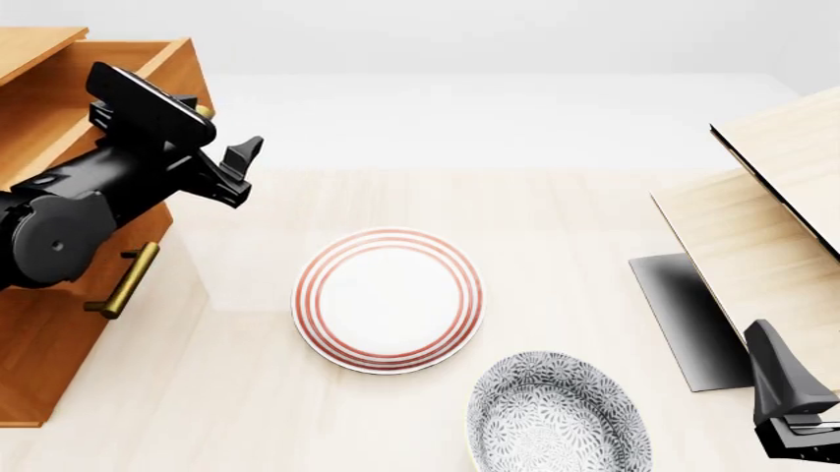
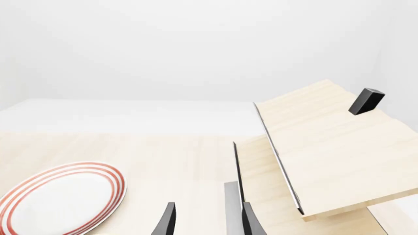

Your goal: Close the top drawer of the cabinet.

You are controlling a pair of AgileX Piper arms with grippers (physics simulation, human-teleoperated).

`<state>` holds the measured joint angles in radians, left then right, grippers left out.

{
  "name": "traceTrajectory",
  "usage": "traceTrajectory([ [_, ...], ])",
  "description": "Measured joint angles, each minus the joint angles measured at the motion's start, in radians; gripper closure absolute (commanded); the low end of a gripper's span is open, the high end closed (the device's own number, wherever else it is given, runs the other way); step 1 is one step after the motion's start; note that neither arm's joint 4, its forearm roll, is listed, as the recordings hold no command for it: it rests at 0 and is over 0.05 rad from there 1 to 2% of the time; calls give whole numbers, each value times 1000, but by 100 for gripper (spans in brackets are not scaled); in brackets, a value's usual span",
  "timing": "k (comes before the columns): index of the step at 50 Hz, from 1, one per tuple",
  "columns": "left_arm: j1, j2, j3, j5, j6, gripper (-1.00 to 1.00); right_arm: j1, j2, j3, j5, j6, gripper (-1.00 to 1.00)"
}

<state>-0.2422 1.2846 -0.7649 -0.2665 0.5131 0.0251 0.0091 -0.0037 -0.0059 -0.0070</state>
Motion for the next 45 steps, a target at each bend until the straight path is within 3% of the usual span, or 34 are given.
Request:
traceTrajectory([
  [20,143,-19,25,-21,38,-100,0,4,0,-4,0,-100],
  [45,381,12,41,-119,109,-100,0,4,0,-4,0,-100],
])
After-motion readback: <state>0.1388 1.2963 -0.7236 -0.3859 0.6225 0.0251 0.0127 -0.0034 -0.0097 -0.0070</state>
